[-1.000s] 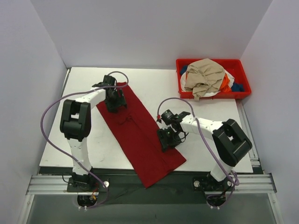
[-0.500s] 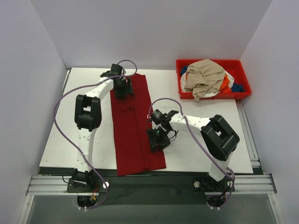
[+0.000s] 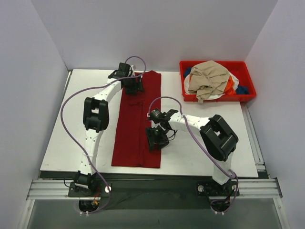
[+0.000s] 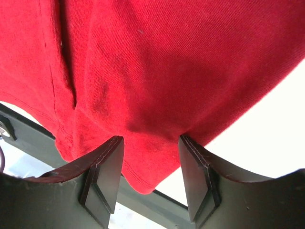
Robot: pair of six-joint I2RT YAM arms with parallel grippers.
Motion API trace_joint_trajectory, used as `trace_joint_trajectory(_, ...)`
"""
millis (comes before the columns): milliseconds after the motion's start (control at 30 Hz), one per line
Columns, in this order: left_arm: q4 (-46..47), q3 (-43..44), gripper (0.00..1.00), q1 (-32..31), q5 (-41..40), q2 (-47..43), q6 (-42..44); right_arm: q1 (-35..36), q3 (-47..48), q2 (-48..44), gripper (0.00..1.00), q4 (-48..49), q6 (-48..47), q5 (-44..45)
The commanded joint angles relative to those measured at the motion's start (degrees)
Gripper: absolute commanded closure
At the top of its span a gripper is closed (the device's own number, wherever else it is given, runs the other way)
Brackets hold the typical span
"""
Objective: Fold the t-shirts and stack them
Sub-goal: Rotate the tshirt 90 degrees, then grab the bottom of the folded rectangular tshirt with both arms
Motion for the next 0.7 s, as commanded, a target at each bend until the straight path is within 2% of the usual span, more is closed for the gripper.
trace_joint_trajectory(0, 4.8, -2.7, 0.23, -1.3, 1.0, -2.8, -1.2, 0.2, 0.4, -5.0, 0.5, -3.8, -1.1, 2.2)
trace_joint_trajectory(167, 7.5, -5.8, 0.22, -1.5, 0.3, -9.3, -1.8, 0.5, -4.1, -10.2, 0.5, -5.5, -1.0, 2.5)
trace_joint_trajectory(367, 6.2, -8.0, 0.21, -1.8, -1.6, -18.1, -1.5, 2.9, -7.8, -12.9, 0.49, -5.4, -0.3, 2.0)
trace_joint_trajectory(500, 5.5, -16.1, 0.21, -2.6, -3.6, -25.8, 0.0, 4.5, -8.6, -12.6, 0.49, -5.0, 0.6, 1.5)
trace_joint_trajectory(600, 5.8, -28.7, 0.21, -3.0, -4.3, -34.2, -0.3, 5.2, -9.6, -12.6, 0.5, -4.8, 1.7, 1.6)
trace_joint_trajectory(667, 8.1, -40.7, 0.21, -3.5, -4.7, -39.1, -1.2, 5.2, -10.1, -14.0, 0.5, -4.8, 2.6, 2.2)
